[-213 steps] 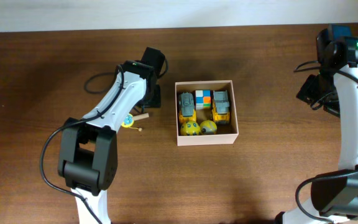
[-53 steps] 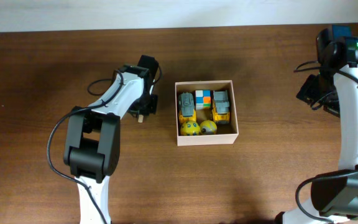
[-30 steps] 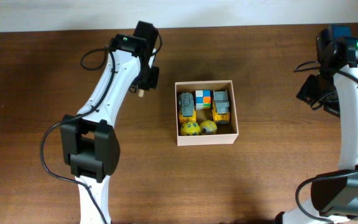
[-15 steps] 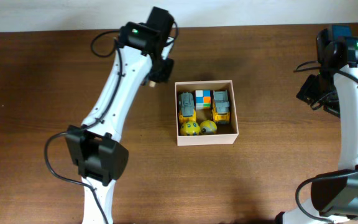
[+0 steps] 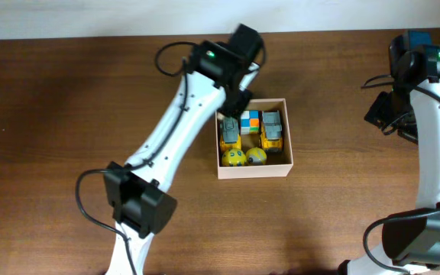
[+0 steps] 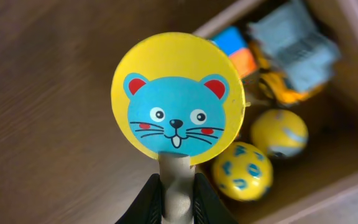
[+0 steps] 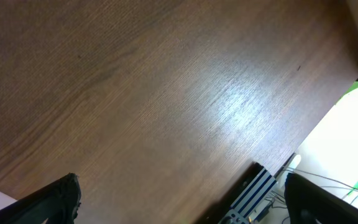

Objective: Pack container
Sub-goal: 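Carry the paddle right and lower it into the box's right side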

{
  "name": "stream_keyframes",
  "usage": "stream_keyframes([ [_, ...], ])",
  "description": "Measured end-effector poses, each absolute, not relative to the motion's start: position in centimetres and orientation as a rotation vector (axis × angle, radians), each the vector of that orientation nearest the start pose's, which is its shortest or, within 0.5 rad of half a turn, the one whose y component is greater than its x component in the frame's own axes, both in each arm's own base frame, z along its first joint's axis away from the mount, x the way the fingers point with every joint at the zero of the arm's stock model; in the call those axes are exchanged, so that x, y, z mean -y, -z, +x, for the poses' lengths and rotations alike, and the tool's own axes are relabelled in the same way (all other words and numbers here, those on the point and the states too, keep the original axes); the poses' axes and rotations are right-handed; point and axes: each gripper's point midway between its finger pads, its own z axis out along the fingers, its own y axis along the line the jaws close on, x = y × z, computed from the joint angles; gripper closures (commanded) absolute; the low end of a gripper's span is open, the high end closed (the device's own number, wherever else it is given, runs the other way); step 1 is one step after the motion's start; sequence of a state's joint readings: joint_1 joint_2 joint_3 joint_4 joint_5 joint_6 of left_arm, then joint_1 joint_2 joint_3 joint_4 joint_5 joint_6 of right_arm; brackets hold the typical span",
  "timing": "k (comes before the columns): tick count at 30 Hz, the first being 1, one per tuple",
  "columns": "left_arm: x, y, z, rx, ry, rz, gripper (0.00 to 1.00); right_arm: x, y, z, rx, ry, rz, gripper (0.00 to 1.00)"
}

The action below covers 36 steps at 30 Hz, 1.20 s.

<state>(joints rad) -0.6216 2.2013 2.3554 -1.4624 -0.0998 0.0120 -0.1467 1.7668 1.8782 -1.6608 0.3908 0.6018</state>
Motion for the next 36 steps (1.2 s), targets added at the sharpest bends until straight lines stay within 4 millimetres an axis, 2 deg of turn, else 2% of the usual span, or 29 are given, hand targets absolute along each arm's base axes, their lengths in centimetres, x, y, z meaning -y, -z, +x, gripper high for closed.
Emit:
stream_keyframes([
  [4, 28.2, -18.6, 37.4, -2.706, -0.016, 0.979, 0.85, 11.1, -22.7, 30.0, -2.771, 0.567, 1.095, 0.01],
  [9, 29.6, -18.5, 35.7, -2.692, -0.015, 1.072, 0.85, 11.1, -22.6, 30.0, -2.772, 0.568, 1.095, 0.01],
  [18, 30.7, -18.4, 34.6, -2.682, 0.008, 1.122, 0.85, 11.1, -22.6, 30.0, -2.772, 0.567, 1.095, 0.01],
  [21, 31.2, -18.4, 34.2, -2.677, 0.023, 1.144, 0.77, 11.1, -22.7, 30.0, -2.771, 0.567, 1.095, 0.01],
  [24, 31.6, -18.4, 33.8, -2.667, 0.032, 1.173, 0.75, 11.1, -22.7, 30.0, -2.771, 0.567, 1.095, 0.01],
  [25, 31.7, -18.4, 33.7, -2.664, 0.033, 1.18, 0.68, 11.1, -22.7, 30.0, -2.771, 0.567, 1.095, 0.01],
  [31, 31.9, -18.4, 33.5, -2.658, 0.037, 1.197, 0.49, 11.1, -22.7, 30.0, -2.771, 0.567, 1.095, 0.01],
  [36, 31.9, -18.4, 33.5, -2.652, 0.035, 1.207, 0.22, 11.1, -22.7, 30.0, -2.771, 0.567, 1.095, 0.01],
])
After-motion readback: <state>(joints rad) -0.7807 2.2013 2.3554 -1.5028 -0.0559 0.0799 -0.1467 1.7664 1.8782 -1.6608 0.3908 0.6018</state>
